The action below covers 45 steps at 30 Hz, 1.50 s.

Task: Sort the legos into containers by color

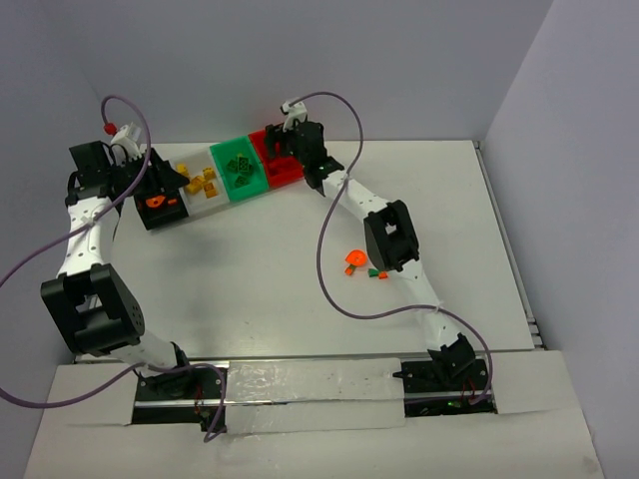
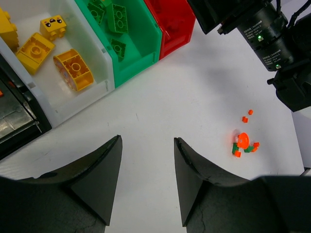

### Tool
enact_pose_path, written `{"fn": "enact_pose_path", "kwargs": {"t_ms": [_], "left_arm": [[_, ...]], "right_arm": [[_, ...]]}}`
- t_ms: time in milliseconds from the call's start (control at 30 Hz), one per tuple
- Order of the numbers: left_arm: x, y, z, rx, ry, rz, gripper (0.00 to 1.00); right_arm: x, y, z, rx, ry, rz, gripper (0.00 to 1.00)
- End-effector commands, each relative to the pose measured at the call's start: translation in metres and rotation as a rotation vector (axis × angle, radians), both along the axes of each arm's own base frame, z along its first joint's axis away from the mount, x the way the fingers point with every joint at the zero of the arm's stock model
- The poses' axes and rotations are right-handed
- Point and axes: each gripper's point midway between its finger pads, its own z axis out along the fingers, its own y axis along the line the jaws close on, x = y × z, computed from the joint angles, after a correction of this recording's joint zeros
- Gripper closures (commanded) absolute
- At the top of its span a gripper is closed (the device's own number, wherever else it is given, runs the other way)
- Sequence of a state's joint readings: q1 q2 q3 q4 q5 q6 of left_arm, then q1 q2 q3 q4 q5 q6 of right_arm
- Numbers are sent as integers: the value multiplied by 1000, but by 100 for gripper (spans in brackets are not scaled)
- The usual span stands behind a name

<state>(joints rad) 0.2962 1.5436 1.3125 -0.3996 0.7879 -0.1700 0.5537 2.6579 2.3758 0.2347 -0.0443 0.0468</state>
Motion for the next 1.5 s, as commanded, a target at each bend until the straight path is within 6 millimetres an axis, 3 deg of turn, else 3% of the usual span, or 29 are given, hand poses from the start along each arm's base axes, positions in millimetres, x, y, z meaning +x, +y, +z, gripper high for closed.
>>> {"fn": "enact_pose_path", "kwargs": {"t_ms": [0, 133, 233, 333, 367, 433, 500, 533, 667, 767, 900, 1133, 1467], "left_arm": [[-2, -3, 26, 36, -99, -30, 43], [-6, -8, 31, 96, -121, -65, 37], [-13, -27, 26, 159, -116, -132, 23], [-22, -54, 21, 234, -147, -230, 22], [-25, -61, 19, 248, -154, -246, 22], [-32, -78, 20, 247, -176, -288, 22], [-37, -89, 20, 218, -182, -328, 22], [-39, -91, 20, 206, -175, -340, 22], [-48, -106, 18, 157, -157, -421, 23], [-55, -113, 19, 147, -158, -449, 23], [-66, -130, 19, 167, -171, -491, 23], [-70, -141, 17, 183, -171, -509, 23], [-66, -145, 13, 188, -160, -505, 23]], "right_arm": [[-18, -14, 91, 27, -110, 6, 16], [-45, -43, 107, -54, -41, 32, 6], [-73, -69, 116, -129, 15, 65, 0], [-123, -108, 111, -239, 118, 96, 0], [-132, -118, 96, -274, 153, 101, 0], [-174, -144, 79, -335, 255, 172, 0], [-213, -166, 50, -409, 369, 257, 2], [-230, -171, 47, -422, 397, 295, 3], [-293, -202, 0, -480, 642, 406, 17], [-317, -214, -19, -444, 776, 457, 21], [-334, -234, -45, -368, 956, 518, 24], [-326, -246, -81, -268, 1114, 528, 27], [-321, -235, -115, -141, 1245, 585, 31]]}}
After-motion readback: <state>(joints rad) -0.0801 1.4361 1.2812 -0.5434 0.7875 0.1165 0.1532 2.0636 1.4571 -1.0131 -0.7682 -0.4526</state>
